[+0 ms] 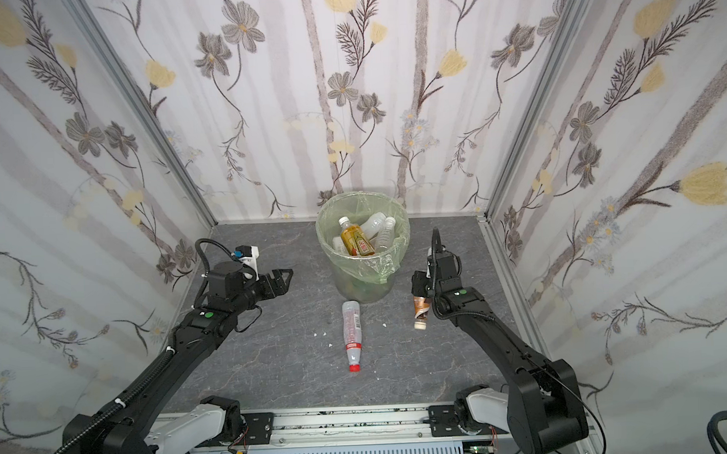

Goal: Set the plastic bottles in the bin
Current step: 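Lift the copper-label bottle with the right gripper and carry it over the bin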

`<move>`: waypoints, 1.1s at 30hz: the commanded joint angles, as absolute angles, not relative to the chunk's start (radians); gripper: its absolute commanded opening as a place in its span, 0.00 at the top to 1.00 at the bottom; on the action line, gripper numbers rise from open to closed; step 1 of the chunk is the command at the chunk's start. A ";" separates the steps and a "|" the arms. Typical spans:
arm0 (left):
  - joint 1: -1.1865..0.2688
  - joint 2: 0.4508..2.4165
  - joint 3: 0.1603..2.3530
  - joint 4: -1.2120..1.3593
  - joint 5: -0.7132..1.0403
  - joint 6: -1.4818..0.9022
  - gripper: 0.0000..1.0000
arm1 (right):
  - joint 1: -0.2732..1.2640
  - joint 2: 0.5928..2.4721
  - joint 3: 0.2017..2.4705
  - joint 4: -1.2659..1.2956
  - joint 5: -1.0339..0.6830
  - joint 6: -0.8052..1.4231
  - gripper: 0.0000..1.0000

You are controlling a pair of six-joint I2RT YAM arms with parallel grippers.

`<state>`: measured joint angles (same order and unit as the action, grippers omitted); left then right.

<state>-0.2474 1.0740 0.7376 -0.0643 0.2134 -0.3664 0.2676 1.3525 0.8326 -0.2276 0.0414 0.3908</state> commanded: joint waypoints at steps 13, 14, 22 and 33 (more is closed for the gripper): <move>-0.241 1.038 0.714 -0.034 0.207 -0.365 0.08 | 0.219 1.322 1.238 -0.176 -0.019 0.261 0.47; -0.241 1.033 0.710 -0.034 0.207 -0.367 0.08 | 0.219 1.340 1.268 -0.159 -0.049 0.255 0.47; -0.239 1.001 0.682 -0.033 0.206 -0.373 0.08 | 0.228 1.487 1.469 -0.109 -0.222 0.280 0.49; -0.238 0.991 0.678 -0.034 0.217 -0.375 0.08 | 0.293 1.706 1.647 -0.034 -0.307 0.336 0.48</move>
<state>-0.2394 0.9955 0.6804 -0.0608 0.2115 -0.3702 0.2810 1.6661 1.6039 -0.0727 -0.2695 0.3248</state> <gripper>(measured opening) 0.920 0.532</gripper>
